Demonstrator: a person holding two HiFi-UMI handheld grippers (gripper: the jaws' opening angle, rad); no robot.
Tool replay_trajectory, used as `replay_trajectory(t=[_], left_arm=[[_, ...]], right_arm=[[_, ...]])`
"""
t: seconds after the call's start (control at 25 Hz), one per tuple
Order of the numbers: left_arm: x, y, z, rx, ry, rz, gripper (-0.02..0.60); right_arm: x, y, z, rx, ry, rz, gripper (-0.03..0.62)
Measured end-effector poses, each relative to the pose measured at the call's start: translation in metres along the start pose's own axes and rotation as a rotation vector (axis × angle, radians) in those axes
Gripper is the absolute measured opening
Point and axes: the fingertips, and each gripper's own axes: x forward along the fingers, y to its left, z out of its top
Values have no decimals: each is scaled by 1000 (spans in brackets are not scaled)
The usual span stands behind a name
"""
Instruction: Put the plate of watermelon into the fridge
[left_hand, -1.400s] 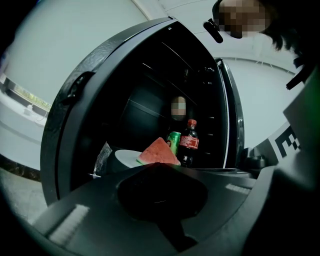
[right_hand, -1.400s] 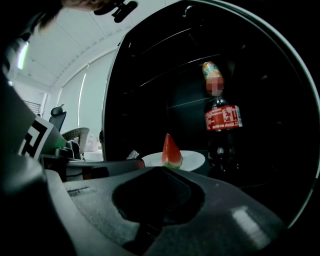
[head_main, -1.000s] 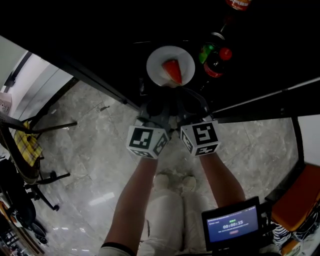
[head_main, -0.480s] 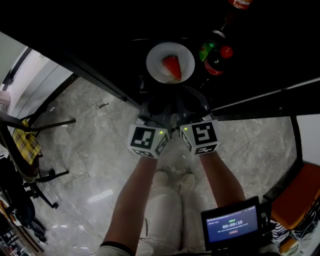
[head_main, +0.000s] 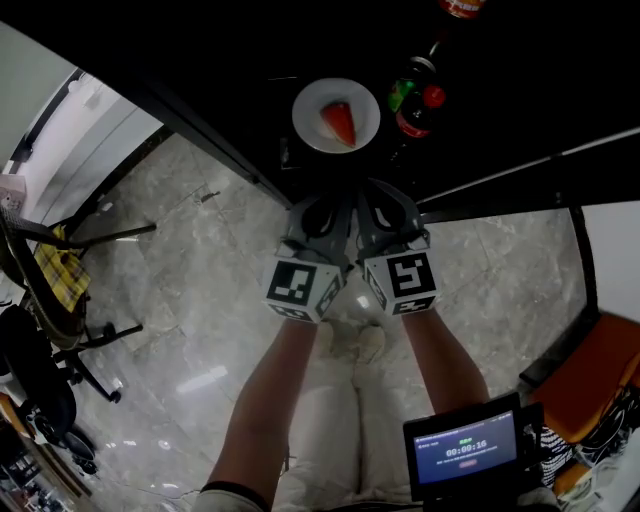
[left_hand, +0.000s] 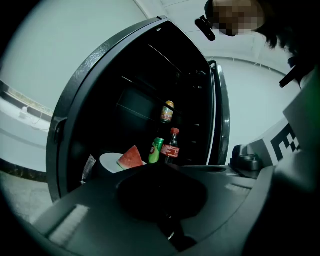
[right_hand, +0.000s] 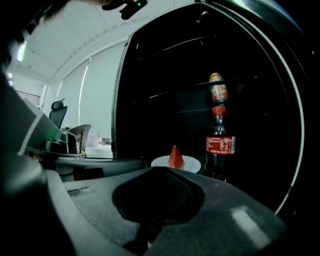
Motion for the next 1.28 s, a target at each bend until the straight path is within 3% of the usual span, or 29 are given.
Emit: replay_trajectory(t=[0.4, 1.04, 1.28], left_arm=[[-32, -33, 80, 6, -34, 20, 0], [-85, -90, 187, -42, -11, 51, 0], [-102, -103, 234, -2, -26, 41, 0]], right_arm=[[-46, 23, 81, -36, -24, 19, -5], [-116, 57, 197, -28, -3, 31, -5], [-134, 71, 247, -31, -24, 34, -5]])
